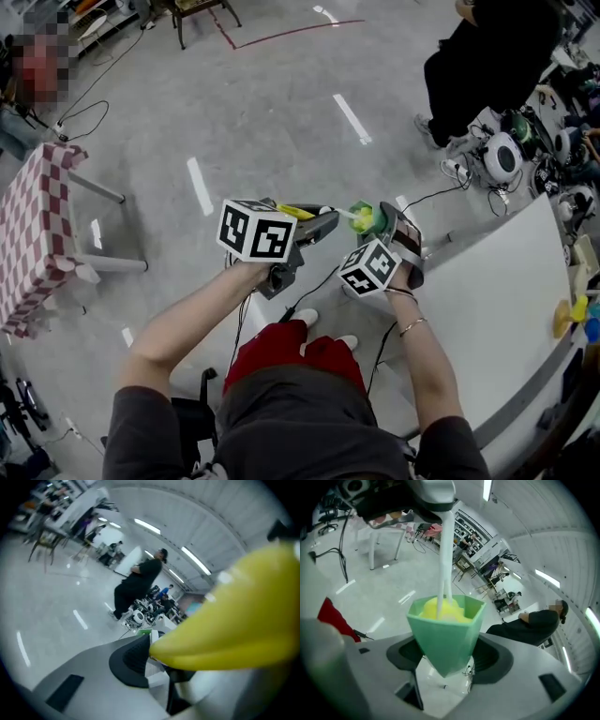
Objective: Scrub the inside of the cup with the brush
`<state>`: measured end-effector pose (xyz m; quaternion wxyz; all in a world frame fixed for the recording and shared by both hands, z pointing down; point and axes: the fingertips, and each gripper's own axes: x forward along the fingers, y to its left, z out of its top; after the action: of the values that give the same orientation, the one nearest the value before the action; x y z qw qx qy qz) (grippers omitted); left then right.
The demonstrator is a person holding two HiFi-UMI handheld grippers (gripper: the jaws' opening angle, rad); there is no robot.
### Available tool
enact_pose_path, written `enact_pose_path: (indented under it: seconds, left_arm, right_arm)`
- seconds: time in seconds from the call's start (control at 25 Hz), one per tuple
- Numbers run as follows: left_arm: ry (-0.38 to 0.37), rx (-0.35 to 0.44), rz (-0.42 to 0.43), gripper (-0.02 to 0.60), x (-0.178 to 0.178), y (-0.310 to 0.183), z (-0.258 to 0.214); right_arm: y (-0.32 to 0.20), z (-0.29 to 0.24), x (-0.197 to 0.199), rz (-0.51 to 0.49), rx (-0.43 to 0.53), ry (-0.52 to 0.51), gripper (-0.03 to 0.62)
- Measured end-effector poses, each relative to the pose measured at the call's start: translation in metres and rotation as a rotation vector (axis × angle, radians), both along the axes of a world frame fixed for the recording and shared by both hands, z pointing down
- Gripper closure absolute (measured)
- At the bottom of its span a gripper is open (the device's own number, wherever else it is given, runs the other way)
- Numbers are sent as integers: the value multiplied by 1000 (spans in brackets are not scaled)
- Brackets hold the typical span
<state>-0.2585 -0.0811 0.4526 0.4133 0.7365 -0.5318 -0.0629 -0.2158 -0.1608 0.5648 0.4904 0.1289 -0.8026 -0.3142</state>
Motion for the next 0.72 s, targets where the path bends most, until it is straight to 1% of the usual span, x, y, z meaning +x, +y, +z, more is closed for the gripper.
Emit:
enact_pose_path:
  seconds: [0.2,0.32,0.4,0.44,0.48,0.52,0.56,0.6,0.64,0.72]
  left_arm:
    - [-507,181,374,535,22,12,-12]
    - [-832,320,630,535,35,25,-15]
    - [-1044,420,803,535,44,31,-18]
    - [-1128,460,868,534,48,32,-19]
    - [-1179,482,902,534,50,32,-21]
    - [-1181,479,892,534,49,30,-23]
    - [-1128,450,837,534,47,26,-26]
    - [-1029,403,746,535,42,21,-29]
    - [-900,346,635,535,35,14,-32]
    - [-614,232,409,535,20,2,-34]
  right_arm:
    - [21,4,-2,-56,-177,-9,283]
    - [32,2,-6,-99,-261,-24,283]
    - [35,-2,-7,-155,-271,-32,283]
    - [35,-5,-8,-176,-261,-40,283]
    - [33,-8,-9,-182,-247,-55,283]
    - [30,-11,-10,-172,-233,-76,283]
    - [27,-14,-11,-148,-220,-99,283]
    - [23,-16,-12,-118,-205,-122,283]
    - [20,-18,-13,-85,-189,-141,283]
    - [11,-22,-12,-24,-145,-161,283]
